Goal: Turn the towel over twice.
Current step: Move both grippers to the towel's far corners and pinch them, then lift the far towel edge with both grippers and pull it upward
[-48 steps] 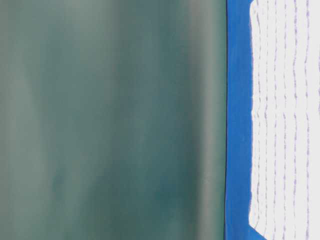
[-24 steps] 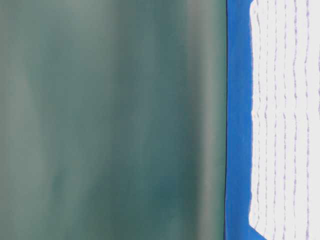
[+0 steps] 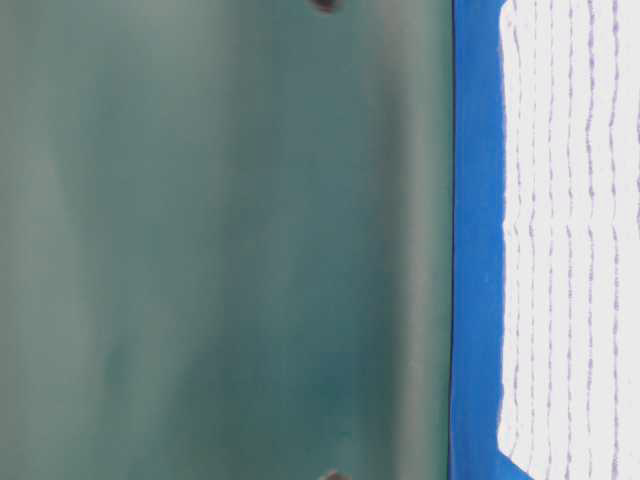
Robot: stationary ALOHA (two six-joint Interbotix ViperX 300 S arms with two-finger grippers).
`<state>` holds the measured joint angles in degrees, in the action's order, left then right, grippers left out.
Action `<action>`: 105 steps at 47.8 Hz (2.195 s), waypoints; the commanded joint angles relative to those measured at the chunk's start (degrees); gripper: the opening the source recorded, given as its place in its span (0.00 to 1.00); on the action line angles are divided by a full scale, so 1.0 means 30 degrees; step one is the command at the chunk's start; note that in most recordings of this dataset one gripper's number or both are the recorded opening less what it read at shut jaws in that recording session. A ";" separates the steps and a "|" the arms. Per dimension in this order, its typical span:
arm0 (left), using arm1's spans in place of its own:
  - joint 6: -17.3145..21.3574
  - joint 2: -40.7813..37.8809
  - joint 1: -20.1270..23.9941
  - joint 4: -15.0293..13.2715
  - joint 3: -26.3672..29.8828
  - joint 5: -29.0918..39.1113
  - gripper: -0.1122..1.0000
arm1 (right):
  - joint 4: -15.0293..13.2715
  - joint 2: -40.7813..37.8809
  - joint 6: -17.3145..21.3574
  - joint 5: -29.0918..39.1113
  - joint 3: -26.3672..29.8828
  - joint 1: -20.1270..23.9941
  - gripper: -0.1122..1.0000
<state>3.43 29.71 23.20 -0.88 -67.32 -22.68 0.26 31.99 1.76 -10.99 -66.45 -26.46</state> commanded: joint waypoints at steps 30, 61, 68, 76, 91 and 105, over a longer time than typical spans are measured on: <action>0.0527 -0.9932 0.3311 0.0000 0.1611 -0.4541 0.89 | -0.0059 -0.8438 -0.0117 -0.2314 0.1143 -0.3164 0.63; 0.0557 -1.2305 0.3809 -0.0059 0.2520 -0.2871 0.37 | -0.0088 -1.0840 -0.0352 -0.2813 0.1729 -0.3428 0.36; 0.0586 -1.2188 0.3926 -0.0059 0.2666 -0.2695 0.13 | -0.0059 -1.0723 -0.0322 -0.2842 0.1699 -0.3428 0.15; 0.0615 -1.1484 0.4219 -0.0059 0.3076 -0.2402 0.14 | 0.0000 -1.0254 -0.0117 -0.2842 0.1787 -0.3398 0.15; 0.1904 -0.8584 0.4834 -0.0059 0.4424 0.0469 0.14 | 0.0029 -0.7588 -0.0176 -0.2461 0.2197 -0.4482 0.15; 0.3105 -0.5830 0.5566 -0.0059 0.5508 0.2285 0.14 | -0.0381 -0.5273 -0.0645 -0.0117 0.3896 -0.5771 0.15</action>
<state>12.04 9.23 39.11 -0.97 -52.47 -16.17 -0.44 13.54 0.18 -13.01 -57.13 -42.89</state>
